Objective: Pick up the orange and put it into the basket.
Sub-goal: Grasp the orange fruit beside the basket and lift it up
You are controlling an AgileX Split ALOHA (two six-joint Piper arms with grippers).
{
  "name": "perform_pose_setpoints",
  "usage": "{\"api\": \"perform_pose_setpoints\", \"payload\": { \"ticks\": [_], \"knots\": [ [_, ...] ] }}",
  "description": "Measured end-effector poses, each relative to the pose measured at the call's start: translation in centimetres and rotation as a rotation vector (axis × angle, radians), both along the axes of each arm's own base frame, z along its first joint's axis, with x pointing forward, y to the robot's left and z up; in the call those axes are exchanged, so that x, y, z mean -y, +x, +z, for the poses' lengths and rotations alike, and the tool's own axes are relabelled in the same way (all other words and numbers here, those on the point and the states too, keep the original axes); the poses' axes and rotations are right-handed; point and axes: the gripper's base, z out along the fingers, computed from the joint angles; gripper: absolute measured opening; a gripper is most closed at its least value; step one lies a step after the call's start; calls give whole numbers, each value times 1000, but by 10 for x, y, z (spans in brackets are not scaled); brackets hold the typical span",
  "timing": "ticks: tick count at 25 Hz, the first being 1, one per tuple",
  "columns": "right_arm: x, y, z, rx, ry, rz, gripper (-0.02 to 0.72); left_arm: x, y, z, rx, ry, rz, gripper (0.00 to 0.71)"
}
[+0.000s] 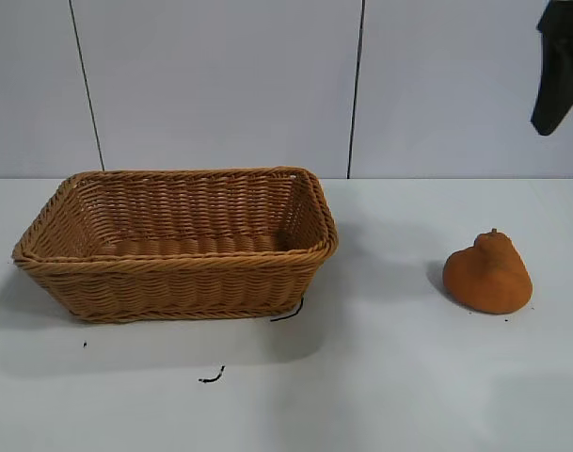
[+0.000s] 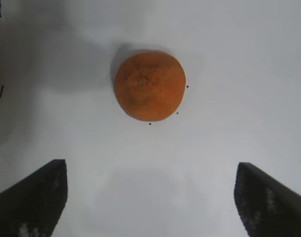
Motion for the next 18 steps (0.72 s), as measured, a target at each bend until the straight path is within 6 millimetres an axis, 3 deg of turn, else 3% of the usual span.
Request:
{"api": "perform_pose_setpoints", "payload": {
  "ticks": [10, 18],
  "knots": [
    [-2, 23, -80, -156, 5, 5, 655, 0, 0, 0, 0, 0, 0, 639],
    [-3, 31, -124, -202, 6, 2, 651, 0, 0, 0, -1, -1, -1, 639]
  ]
}}
